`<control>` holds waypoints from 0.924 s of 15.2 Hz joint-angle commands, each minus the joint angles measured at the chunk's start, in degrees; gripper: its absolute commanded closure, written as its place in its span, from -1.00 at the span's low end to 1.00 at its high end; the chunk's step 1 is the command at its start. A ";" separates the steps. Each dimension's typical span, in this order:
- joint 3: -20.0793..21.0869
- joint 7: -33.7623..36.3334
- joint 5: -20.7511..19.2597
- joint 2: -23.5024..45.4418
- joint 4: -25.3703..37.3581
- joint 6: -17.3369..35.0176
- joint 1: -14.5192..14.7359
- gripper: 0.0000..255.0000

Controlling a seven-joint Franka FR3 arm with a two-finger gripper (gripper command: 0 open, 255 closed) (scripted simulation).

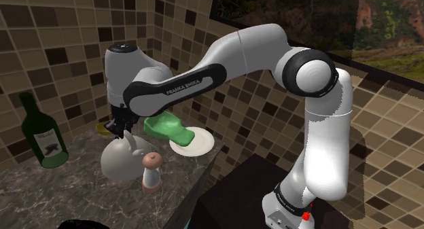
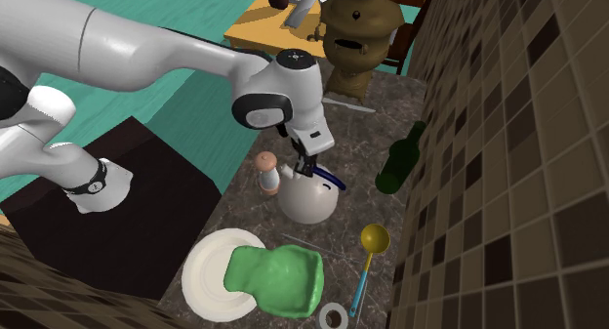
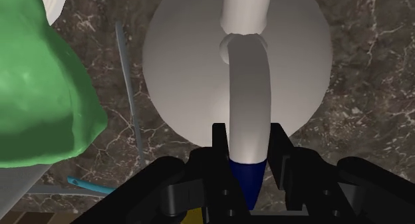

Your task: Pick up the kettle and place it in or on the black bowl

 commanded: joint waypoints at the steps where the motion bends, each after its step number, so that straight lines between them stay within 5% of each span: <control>1: 0.29 -0.31 0.46 -0.72 0.81 -1.37 -0.04 1.00; 14: 1.45 -2.34 2.84 -4.17 5.97 -9.58 -0.42 1.00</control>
